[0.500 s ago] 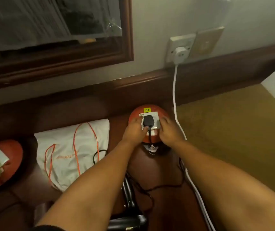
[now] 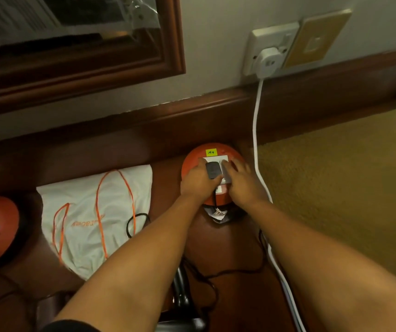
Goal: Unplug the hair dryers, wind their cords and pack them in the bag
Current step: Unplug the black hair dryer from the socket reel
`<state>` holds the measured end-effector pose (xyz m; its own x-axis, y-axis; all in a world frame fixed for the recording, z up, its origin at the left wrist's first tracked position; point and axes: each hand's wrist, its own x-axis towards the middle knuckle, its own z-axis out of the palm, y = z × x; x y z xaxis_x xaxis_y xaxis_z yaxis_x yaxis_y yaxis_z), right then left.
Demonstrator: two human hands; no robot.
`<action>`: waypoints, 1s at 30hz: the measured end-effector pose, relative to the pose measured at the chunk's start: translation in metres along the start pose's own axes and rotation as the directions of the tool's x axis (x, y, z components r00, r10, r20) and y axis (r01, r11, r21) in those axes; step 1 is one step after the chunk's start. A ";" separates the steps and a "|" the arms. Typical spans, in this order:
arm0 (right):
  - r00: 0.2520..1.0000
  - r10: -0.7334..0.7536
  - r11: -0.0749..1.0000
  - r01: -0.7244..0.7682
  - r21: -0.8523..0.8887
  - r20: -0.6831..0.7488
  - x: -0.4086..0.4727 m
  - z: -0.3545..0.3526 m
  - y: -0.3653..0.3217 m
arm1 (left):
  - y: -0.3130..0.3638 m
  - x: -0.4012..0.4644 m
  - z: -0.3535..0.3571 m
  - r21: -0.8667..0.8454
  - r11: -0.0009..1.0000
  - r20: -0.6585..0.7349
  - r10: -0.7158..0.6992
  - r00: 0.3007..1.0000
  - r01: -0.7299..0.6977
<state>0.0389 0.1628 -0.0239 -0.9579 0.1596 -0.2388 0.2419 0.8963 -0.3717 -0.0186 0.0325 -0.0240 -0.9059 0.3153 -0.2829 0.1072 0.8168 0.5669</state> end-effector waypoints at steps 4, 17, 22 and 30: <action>1.000 -0.021 1.000 0.021 -0.005 -0.016 0.002 0.002 0.002 | 0.004 0.003 0.002 -0.043 0.999 -0.010 0.010 1.000 -0.010; 0.999 -0.029 0.995 0.027 -0.099 -0.019 0.005 -0.003 -0.004 | 0.003 0.007 -0.001 0.043 0.996 0.008 0.079 0.997 -0.079; 1.000 -0.019 0.994 0.018 -0.107 -0.008 0.003 -0.003 -0.004 | 0.002 0.006 -0.001 0.079 0.993 -0.007 0.088 0.996 -0.087; 1.000 0.014 1.000 -0.014 -0.024 0.022 0.007 -0.008 -0.006 | -0.004 0.006 -0.001 0.058 0.990 -0.021 0.129 0.991 -0.128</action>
<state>0.0295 0.1616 -0.0166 -0.9507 0.1630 -0.2638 0.2511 0.9039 -0.3464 -0.0243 0.0303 -0.0277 -0.8927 0.4080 -0.1913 0.2455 0.7963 0.5529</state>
